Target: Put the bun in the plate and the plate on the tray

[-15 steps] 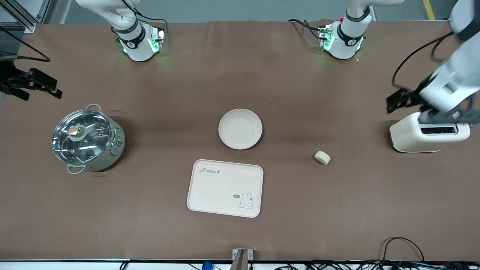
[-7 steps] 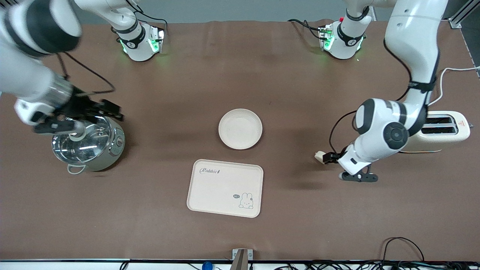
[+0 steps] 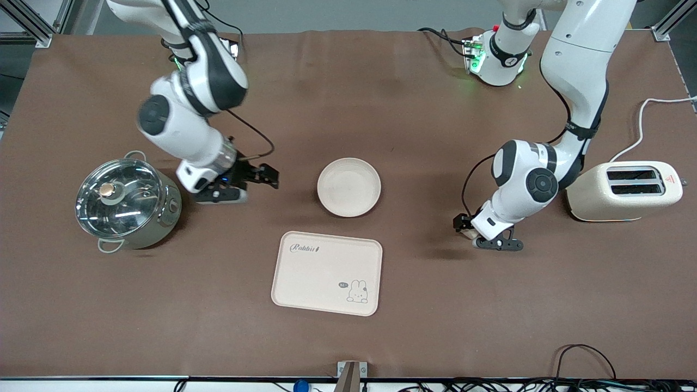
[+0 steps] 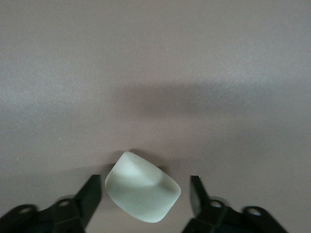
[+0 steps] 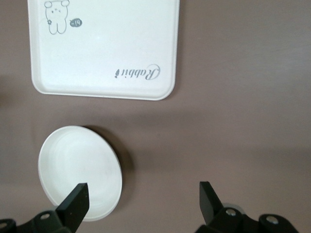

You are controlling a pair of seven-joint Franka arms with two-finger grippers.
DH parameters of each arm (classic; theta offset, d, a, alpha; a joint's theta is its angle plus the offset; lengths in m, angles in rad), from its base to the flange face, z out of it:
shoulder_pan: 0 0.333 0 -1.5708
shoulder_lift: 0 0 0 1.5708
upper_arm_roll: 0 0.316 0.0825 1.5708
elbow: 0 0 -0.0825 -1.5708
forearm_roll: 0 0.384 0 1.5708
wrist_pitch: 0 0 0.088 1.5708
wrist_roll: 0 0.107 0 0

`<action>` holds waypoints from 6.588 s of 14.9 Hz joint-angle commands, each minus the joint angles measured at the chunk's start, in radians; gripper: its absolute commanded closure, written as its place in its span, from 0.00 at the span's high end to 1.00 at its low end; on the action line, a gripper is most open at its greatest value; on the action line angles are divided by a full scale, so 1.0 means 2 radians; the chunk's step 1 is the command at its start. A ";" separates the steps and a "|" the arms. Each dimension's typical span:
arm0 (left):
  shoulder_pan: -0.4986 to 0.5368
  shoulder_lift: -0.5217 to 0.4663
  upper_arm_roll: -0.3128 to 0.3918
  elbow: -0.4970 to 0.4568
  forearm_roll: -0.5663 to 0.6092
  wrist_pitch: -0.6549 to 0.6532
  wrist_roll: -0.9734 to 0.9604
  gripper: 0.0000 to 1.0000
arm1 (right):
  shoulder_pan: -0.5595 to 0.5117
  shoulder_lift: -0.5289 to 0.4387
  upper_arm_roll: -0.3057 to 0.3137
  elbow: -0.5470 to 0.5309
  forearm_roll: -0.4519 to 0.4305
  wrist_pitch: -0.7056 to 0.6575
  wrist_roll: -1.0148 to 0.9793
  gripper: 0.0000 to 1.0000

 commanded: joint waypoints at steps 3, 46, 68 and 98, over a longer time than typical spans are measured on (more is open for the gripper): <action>0.002 -0.018 -0.014 -0.039 -0.009 0.041 0.007 0.01 | 0.076 0.077 -0.006 -0.018 0.048 0.119 0.005 1.00; 0.148 -0.203 -0.101 0.253 0.066 -0.444 -0.016 1.00 | -0.005 0.271 -0.014 0.252 0.082 0.086 0.028 0.00; 0.028 -0.270 0.068 0.244 0.065 -0.497 0.033 1.00 | -0.021 0.157 -0.046 0.290 -0.007 -0.090 0.015 1.00; 0.036 -0.270 0.072 0.240 0.065 -0.502 0.055 1.00 | -0.264 -0.174 -0.002 0.244 -0.186 -0.479 -0.209 1.00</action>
